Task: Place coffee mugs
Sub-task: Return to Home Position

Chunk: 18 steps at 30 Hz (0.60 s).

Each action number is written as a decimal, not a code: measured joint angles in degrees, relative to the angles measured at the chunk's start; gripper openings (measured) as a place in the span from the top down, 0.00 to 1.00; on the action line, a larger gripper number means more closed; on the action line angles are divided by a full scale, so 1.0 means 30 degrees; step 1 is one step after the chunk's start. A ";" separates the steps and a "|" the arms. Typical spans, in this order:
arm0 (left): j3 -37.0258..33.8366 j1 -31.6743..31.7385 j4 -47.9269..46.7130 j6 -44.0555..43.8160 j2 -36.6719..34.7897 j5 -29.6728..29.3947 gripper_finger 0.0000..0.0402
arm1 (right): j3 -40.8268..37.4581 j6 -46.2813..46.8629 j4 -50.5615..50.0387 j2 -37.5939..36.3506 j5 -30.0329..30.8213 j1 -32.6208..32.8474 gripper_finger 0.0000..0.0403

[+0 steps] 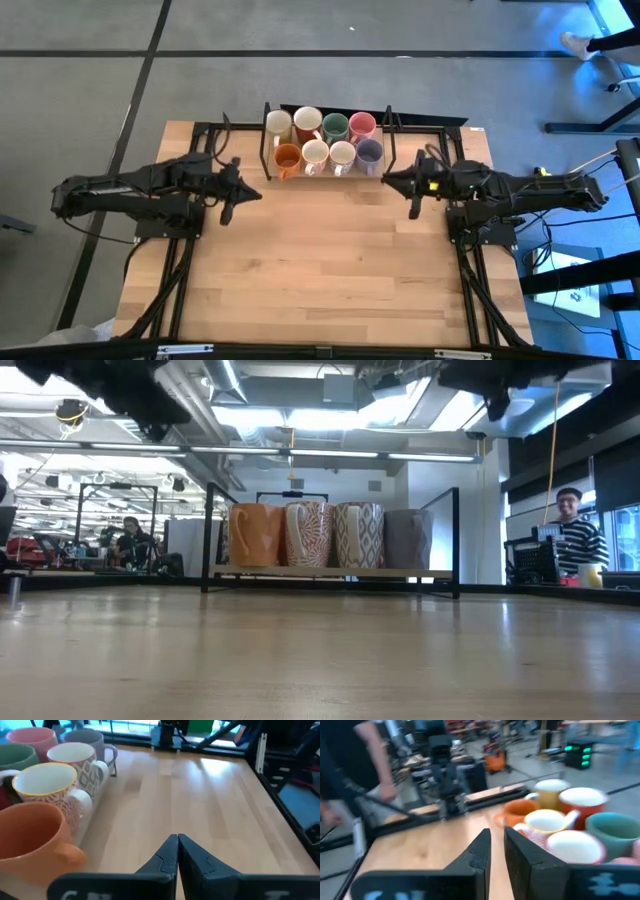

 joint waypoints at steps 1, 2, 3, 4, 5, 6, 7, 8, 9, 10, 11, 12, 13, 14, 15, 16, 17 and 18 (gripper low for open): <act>-0.0570 0.0009 0.0627 0.0059 -0.0331 0.0048 0.99 | -0.0409 -0.0006 0.0486 -0.0113 -0.0354 0.0011 0.90; -0.1189 0.0040 0.1292 0.0059 -0.0898 0.0066 0.99 | -0.0884 -0.0023 0.0887 -0.0400 -0.0619 0.0021 0.90; -0.1782 0.0050 0.2135 0.0052 -0.1431 0.0242 0.99 | -0.1397 -0.0008 0.1380 -0.0694 -0.0815 0.0027 0.90; -0.2364 0.0038 0.3056 0.0020 -0.1939 0.0579 0.99 | -0.1890 -0.0033 0.2084 -0.0923 -0.1030 0.0015 0.90; -0.3015 0.0009 0.3617 -0.0054 -0.2489 0.0742 0.99 | -0.2416 -0.0042 0.2696 -0.1125 -0.1151 0.0015 0.90; -0.3699 0.0023 0.3936 -0.0197 -0.3059 0.0706 0.99 | -0.3046 -0.0066 0.3231 -0.1329 -0.1154 0.0015 0.90; -0.4270 0.0037 0.4384 -0.0256 -0.3585 0.0598 0.99 | -0.3599 -0.0093 0.3862 -0.1434 -0.1148 0.0015 0.90; -0.4803 0.0046 0.4981 -0.0301 -0.4106 0.0547 0.99 | -0.4082 -0.0244 0.4321 -0.1538 -0.1141 0.0015 0.90; -0.5287 0.0041 0.5295 -0.0310 -0.4677 0.0559 0.99 | -0.4599 -0.0484 0.4616 -0.1722 -0.1133 0.0015 0.90; -0.5702 0.0035 0.5436 -0.0291 -0.5204 0.0610 0.99 | -0.5089 -0.0559 0.5018 -0.1846 -0.1119 0.0015 0.90; -0.6156 0.0026 0.5574 -0.0295 -0.5703 0.0720 0.99 | -0.5593 -0.0554 0.5482 -0.1927 -0.1058 0.0015 0.90; -0.6638 0.0040 0.5653 -0.0297 -0.6203 0.0943 0.99 | -0.6067 -0.0543 0.5824 -0.1995 -0.0962 0.0015 0.90; -0.7045 0.0045 0.5701 -0.0325 -0.6655 0.1356 0.99 | -0.6542 -0.0552 0.6298 -0.2055 -0.0958 0.0015 0.90; -0.7327 0.0037 0.5842 -0.0384 -0.7109 0.1776 0.99 | -0.6994 -0.0493 0.6927 -0.2119 -0.0958 0.0015 0.90; -0.7577 0.0024 0.5965 -0.0489 -0.7550 0.1949 0.99 | -0.7480 -0.0420 0.7633 -0.2249 -0.0951 0.0015 0.90; -0.7820 0.0030 0.6001 -0.0676 -0.7998 0.1972 0.99 | -0.7999 -0.0407 0.8527 -0.2337 -0.0951 0.0015 0.90; -0.8017 0.0037 0.5995 -0.0791 -0.8416 0.2022 0.99 | -0.8541 -0.0406 0.9471 -0.2409 -0.0951 0.0015 0.90; -0.8182 0.0038 0.5964 -0.0811 -0.8806 0.2045 0.99 | -0.9110 -0.0419 1.0372 -0.2506 -0.0951 0.0015 0.90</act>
